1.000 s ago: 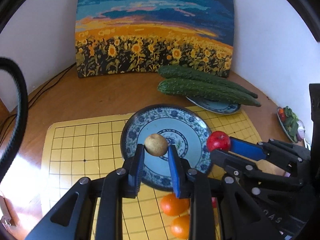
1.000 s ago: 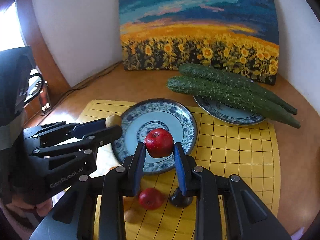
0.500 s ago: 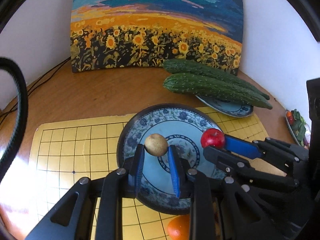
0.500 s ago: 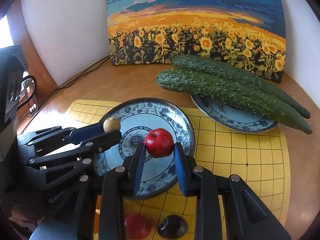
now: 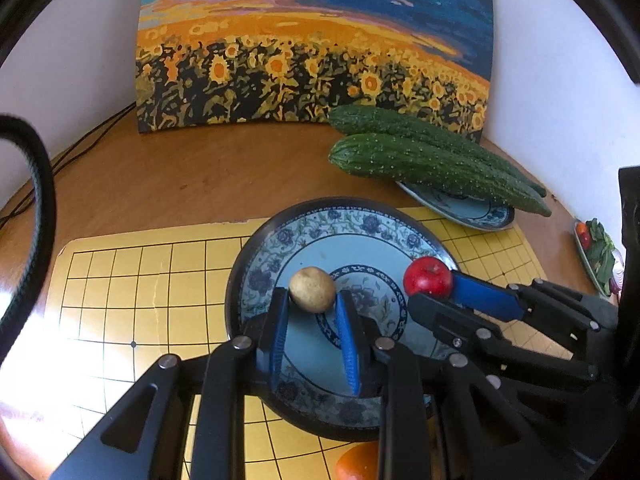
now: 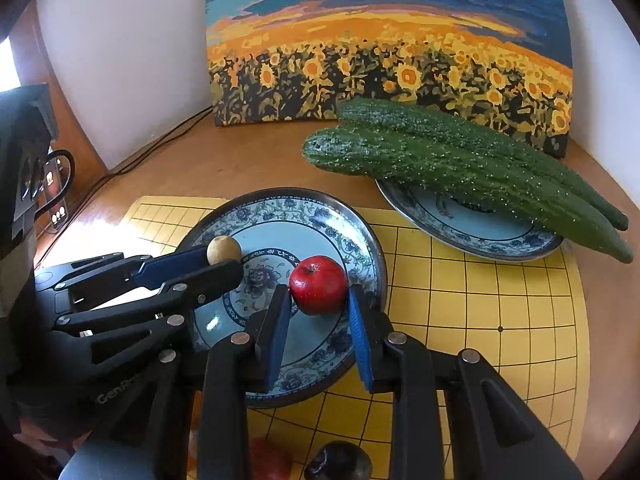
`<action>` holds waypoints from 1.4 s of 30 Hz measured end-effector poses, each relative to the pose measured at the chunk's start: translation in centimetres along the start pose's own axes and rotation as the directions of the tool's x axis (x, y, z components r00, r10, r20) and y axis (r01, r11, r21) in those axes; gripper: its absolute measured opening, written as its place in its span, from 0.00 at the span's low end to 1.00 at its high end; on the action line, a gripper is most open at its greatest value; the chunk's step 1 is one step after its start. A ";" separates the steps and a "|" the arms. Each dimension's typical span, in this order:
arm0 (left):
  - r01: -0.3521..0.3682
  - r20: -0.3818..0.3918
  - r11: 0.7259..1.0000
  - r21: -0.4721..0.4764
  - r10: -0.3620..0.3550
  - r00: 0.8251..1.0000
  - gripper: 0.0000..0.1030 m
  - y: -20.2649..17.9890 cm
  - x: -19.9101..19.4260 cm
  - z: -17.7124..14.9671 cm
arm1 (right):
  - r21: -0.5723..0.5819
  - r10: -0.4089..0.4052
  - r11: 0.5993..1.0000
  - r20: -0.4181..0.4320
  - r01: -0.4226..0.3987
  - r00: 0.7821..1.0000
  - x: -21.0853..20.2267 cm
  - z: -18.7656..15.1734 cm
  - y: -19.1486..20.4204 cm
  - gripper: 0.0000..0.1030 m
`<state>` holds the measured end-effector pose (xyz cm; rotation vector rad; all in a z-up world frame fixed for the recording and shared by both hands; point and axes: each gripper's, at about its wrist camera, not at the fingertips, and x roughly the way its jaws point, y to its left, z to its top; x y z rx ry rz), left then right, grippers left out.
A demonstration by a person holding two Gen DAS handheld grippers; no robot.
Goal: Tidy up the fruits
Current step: 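Carry the potato with the left tool while the right tool carries the apple over the plate, then open the left tool on the plate while the right tool releases the apple there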
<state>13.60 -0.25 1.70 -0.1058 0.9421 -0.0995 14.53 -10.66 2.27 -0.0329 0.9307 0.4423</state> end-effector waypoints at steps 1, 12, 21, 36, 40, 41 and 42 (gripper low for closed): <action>-0.001 0.000 1.000 0.000 0.001 1.000 0.24 0.0 0.0 0.0 | 0.001 0.000 1.000 -0.001 0.000 1.000 0.0 0.0 0.0 0.29; -0.009 -0.006 1.000 -0.012 0.009 1.000 0.31 0.2 -1.0 -0.1 | 0.012 0.027 1.000 -0.003 -0.027 1.000 -0.5 -0.2 0.2 0.31; -0.008 0.001 1.000 -0.029 0.008 1.000 0.36 0.5 -2.8 -0.5 | 0.012 0.038 0.999 0.022 -0.038 0.999 -2.8 -0.9 0.7 0.36; 0.012 -0.012 0.998 -0.065 -0.013 1.000 0.37 0.4 -6.4 -3.0 | 0.028 0.046 0.998 0.042 -0.047 0.998 -6.0 -3.0 1.2 0.37; 0.026 -0.015 0.997 -0.075 -0.027 1.000 0.37 0.4 -7.1 -3.8 | 0.034 0.038 0.999 0.048 -0.039 0.998 -6.8 -3.8 1.3 0.40; 0.028 -0.017 0.997 -0.075 -0.029 0.999 0.37 0.4 -7.2 -4.0 | 0.036 0.033 0.999 0.050 -0.035 0.998 -6.9 -4.0 1.3 0.41; 0.030 -0.019 0.997 -0.076 -0.032 0.999 0.38 0.3 -7.3 -4.1 | 0.040 0.031 0.999 0.050 -0.033 0.998 -7.1 -4.3 1.2 0.41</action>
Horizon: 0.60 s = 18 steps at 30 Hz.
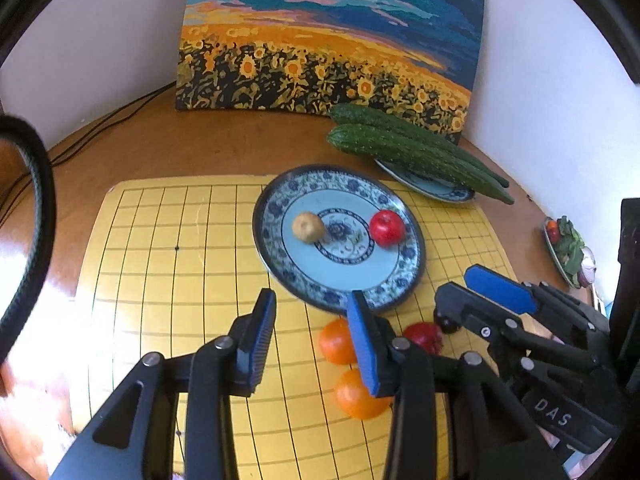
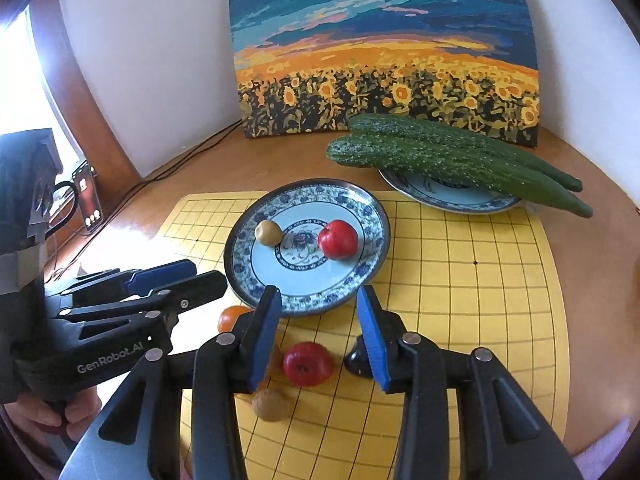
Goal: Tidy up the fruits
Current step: 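Open the left tool on the plate while the right tool releases the apple there, then move both tools back toward the remaining fruit on the board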
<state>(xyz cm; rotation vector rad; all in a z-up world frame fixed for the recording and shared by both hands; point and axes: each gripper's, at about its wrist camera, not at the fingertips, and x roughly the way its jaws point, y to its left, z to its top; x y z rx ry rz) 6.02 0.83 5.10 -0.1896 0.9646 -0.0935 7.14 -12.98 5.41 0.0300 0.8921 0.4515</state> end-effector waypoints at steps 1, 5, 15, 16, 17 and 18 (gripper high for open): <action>0.002 -0.002 1.000 0.000 -0.002 1.000 0.38 0.0 -0.1 -0.2 | 0.005 0.000 1.000 0.000 0.000 1.000 -0.1 -0.2 0.0 0.41; 0.013 -0.006 1.000 -0.005 -0.013 1.000 0.38 -0.2 -0.4 -0.8 | 0.027 0.005 1.000 -0.002 -0.005 1.000 -0.5 -0.9 -0.3 0.41; 0.045 -0.016 0.999 0.003 -0.045 0.999 0.43 -1.3 -0.3 -1.3 | 0.048 -0.018 0.999 0.006 0.018 1.000 -1.3 -2.9 -1.0 0.41; 0.046 -0.018 0.999 0.004 -0.046 0.999 0.43 -1.4 -0.2 -1.4 | 0.051 -0.019 0.999 0.006 0.018 1.000 -1.3 -3.0 -1.1 0.41; 0.046 -0.020 0.999 0.006 -0.046 0.999 0.43 -1.5 -0.2 -1.5 | 0.057 -0.019 0.998 0.004 0.019 1.000 -1.3 -3.1 -1.3 0.41; 0.046 -0.023 0.999 0.008 -0.046 0.999 0.43 -1.6 -0.1 -1.5 | 0.061 -0.018 0.998 0.003 0.018 1.000 -1.2 -3.2 -1.4 0.41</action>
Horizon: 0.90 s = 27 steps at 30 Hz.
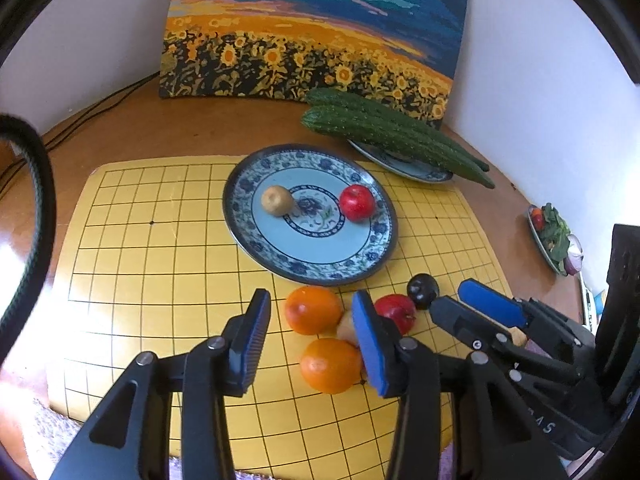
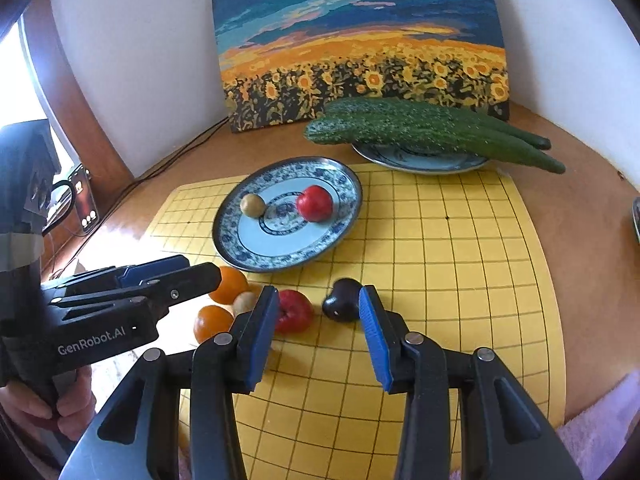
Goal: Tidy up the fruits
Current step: 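Move both tools back toward the remaining fruit on the board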
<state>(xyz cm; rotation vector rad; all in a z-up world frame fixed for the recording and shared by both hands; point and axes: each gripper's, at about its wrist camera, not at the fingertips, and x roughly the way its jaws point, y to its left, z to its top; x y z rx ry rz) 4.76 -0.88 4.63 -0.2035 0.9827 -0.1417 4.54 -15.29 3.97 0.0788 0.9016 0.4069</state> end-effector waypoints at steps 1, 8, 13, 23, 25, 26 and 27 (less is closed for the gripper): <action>-0.002 -0.002 1.000 0.003 0.002 1.000 0.43 -0.1 0.1 0.0 | 0.005 0.001 1.000 -0.001 -0.001 1.000 0.0 -0.1 -0.2 0.41; -0.025 -0.017 1.000 0.009 0.025 1.000 0.43 -0.5 0.8 -0.2 | 0.026 0.003 1.000 0.003 -0.003 1.000 0.0 -0.5 -1.0 0.42; -0.035 -0.027 0.999 0.010 0.035 0.999 0.43 -0.7 1.4 -0.2 | 0.026 -0.005 1.000 0.003 0.005 1.000 0.0 -0.7 -1.4 0.42; -0.041 -0.026 0.999 0.003 0.041 0.999 0.44 -0.6 1.7 0.0 | 0.043 -0.004 0.999 -0.001 0.004 1.000 0.2 -0.8 -2.0 0.42; -0.040 -0.025 0.999 0.000 0.040 0.999 0.44 -0.5 1.8 0.0 | 0.044 -0.005 0.999 -0.003 0.005 1.000 0.2 -0.8 -2.0 0.42; -0.039 -0.024 0.999 -0.002 0.039 0.999 0.44 -0.4 1.8 0.1 | 0.045 -0.004 0.999 -0.004 0.004 1.000 0.3 -0.9 -2.1 0.42; -0.042 -0.022 0.999 -0.005 0.042 0.999 0.44 -0.4 1.8 0.1 | 0.045 -0.004 0.999 -0.005 0.004 1.000 0.3 -0.8 -2.1 0.42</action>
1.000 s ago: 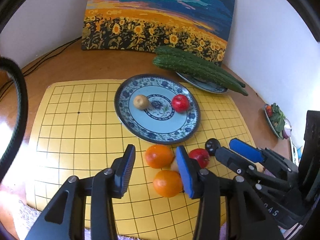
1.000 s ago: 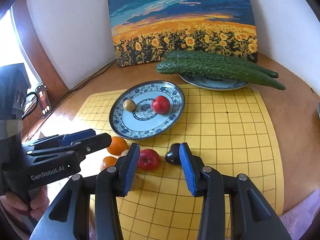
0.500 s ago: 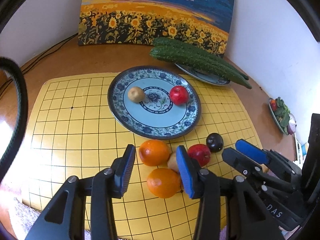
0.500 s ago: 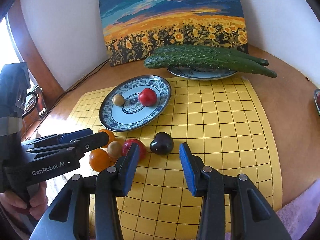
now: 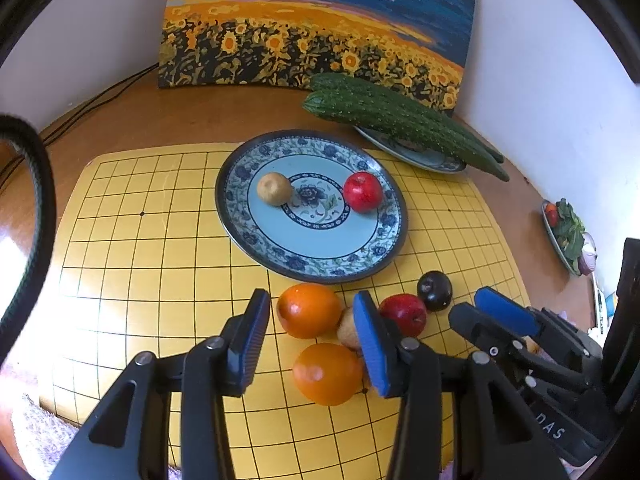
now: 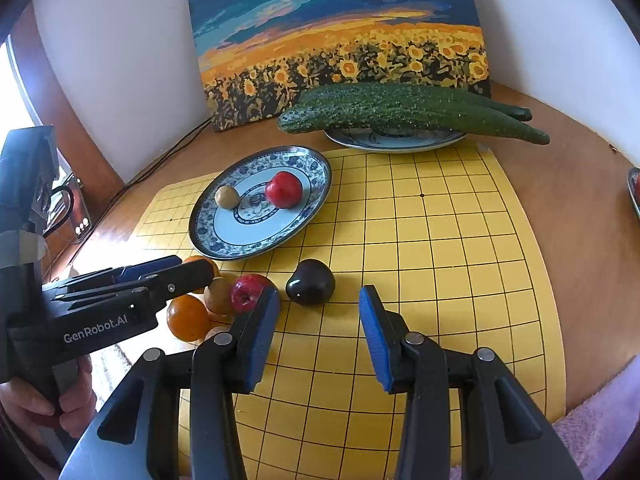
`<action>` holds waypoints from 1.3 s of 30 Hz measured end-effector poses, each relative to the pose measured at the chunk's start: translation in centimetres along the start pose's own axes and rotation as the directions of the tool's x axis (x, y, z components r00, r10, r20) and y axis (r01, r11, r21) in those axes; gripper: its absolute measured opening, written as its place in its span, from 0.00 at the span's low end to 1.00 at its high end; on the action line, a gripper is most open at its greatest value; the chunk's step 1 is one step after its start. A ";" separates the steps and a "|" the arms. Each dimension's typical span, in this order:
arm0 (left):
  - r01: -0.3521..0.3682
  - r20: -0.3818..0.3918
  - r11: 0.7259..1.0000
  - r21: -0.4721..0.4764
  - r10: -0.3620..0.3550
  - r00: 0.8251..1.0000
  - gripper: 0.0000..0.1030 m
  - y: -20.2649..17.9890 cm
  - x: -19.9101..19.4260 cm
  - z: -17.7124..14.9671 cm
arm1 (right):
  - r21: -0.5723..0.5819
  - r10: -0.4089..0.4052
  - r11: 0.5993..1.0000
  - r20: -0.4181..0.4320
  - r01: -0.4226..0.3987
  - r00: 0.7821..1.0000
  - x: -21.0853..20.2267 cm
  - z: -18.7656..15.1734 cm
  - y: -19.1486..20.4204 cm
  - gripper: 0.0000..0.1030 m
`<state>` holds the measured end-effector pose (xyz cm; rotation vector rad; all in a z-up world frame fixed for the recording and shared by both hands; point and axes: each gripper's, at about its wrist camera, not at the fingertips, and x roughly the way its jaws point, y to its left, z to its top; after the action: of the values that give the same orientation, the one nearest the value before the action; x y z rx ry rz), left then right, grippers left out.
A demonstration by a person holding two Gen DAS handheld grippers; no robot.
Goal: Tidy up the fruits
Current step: 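Move both tools back toward the remaining fruit on the board, then grasp an orange with the left tool while the right tool grasps the dark plum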
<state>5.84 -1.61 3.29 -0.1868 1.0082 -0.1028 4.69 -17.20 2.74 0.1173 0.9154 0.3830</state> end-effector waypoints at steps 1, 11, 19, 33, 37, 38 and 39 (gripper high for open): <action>-0.008 0.002 1.000 -0.004 0.008 1.000 0.44 0.0 0.0 0.0 | 0.000 -0.001 1.000 0.000 0.001 1.000 0.0 0.0 0.0 0.42; 0.002 -0.007 0.998 -0.056 -0.002 1.000 0.44 1.1 0.3 0.0 | 0.005 -0.005 1.000 -0.002 0.005 1.000 0.1 0.1 -0.1 0.42; 0.030 -0.006 0.998 -0.059 -0.030 1.000 0.35 1.0 0.2 -0.3 | 0.000 -0.010 1.000 -0.006 0.010 1.000 0.2 0.1 0.1 0.42; 0.001 0.026 0.998 -0.071 0.001 1.000 0.35 1.9 -1.0 -0.8 | 0.000 -0.016 1.000 -0.019 0.016 1.000 0.8 0.2 0.2 0.42; -0.008 0.044 0.998 -0.064 0.010 0.999 0.35 2.1 -1.5 -0.8 | 0.008 -0.021 1.000 -0.017 0.022 1.000 0.9 0.3 0.2 0.42; -0.011 0.047 0.998 -0.062 0.014 0.999 0.35 2.0 -1.5 -0.8 | 0.011 -0.020 1.000 -0.018 0.021 1.000 1.0 0.4 0.2 0.42; -0.016 0.052 0.998 -0.059 0.019 0.998 0.35 2.0 -1.6 -0.8 | 0.013 -0.019 1.000 -0.020 0.020 1.000 1.1 0.4 0.2 0.42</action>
<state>4.28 0.58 3.82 -0.2332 0.9611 -0.0524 5.55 -16.56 2.23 0.1170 0.9383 0.3606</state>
